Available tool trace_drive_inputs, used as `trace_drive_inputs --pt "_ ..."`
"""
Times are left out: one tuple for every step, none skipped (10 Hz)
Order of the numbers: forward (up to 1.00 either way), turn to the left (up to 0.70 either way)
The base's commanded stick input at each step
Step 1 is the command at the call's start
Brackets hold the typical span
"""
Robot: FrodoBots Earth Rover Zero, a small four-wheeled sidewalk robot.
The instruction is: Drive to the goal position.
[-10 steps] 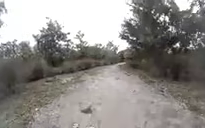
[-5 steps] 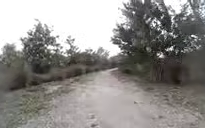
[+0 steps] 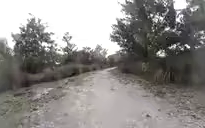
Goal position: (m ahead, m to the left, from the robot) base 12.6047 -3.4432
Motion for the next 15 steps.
trace_drive_inputs --pt "0.7 0.0" --pt "0.7 0.0" --pt "0.7 0.0" --pt "0.7 0.0" --pt "0.7 0.0" --pt "0.7 0.0" --pt "0.7 0.0" --pt "0.7 0.0" --pt "0.7 0.0" --pt "0.7 0.0" --pt "0.7 0.0" --pt "0.7 0.0" --pt "0.7 0.0" --pt "0.7 0.0" --pt "0.7 0.0"
